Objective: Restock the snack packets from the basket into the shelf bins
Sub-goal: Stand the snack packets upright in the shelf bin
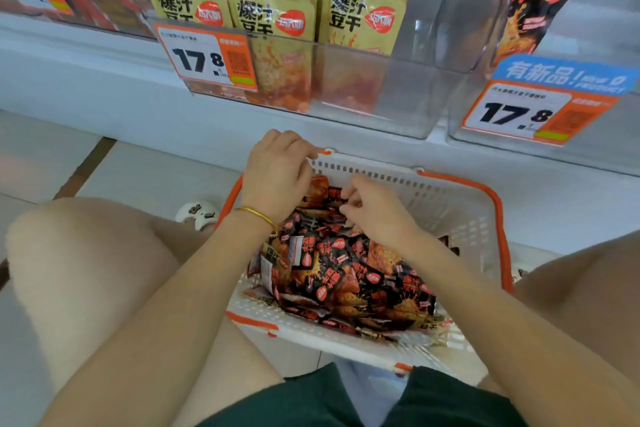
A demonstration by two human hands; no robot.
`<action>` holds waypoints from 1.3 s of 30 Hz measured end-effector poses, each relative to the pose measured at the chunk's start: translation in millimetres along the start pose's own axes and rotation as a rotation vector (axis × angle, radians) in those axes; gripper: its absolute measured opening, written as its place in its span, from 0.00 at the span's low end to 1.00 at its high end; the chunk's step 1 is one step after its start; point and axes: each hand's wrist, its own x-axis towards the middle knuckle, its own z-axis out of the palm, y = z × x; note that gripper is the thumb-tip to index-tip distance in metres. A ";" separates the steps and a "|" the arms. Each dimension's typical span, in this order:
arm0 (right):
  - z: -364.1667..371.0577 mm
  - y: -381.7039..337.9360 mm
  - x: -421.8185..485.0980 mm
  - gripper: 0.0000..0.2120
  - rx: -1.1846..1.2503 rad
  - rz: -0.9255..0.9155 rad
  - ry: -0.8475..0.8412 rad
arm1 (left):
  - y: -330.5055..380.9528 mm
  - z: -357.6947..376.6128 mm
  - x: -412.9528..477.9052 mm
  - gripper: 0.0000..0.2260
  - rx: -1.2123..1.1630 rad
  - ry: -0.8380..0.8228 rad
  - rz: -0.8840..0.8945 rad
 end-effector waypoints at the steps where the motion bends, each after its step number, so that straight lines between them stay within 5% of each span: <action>1: 12.8 11.2 4.1 0.03 -0.002 0.038 -0.062 | -5.0 5.7 -2.1 0.16 0.007 -0.096 -0.037; 5: 52.0 35.9 11.6 0.04 0.093 0.173 -0.262 | -34.3 36.6 -12.3 0.13 0.138 -0.556 -0.207; 9: 60.6 49.6 18.9 0.03 0.207 0.261 -0.263 | -55.1 63.4 -45.2 0.16 0.246 -1.058 -0.229; 19: 47.5 82.9 25.0 0.04 0.163 0.344 -0.202 | -57.3 96.3 -69.8 0.13 0.516 -1.459 0.014; 24: 45.5 81.4 21.4 0.04 0.239 0.340 -0.187 | -45.1 79.2 -34.9 0.13 0.237 -1.365 -0.098; 30: 31.2 65.4 14.4 0.16 0.365 0.230 -0.207 | -6.5 33.3 8.2 0.12 -0.239 -0.947 -0.117; 39: -38.5 32.6 -20.3 0.05 0.495 0.066 -0.166 | 37.9 -17.9 26.4 0.09 -0.517 -0.500 -0.127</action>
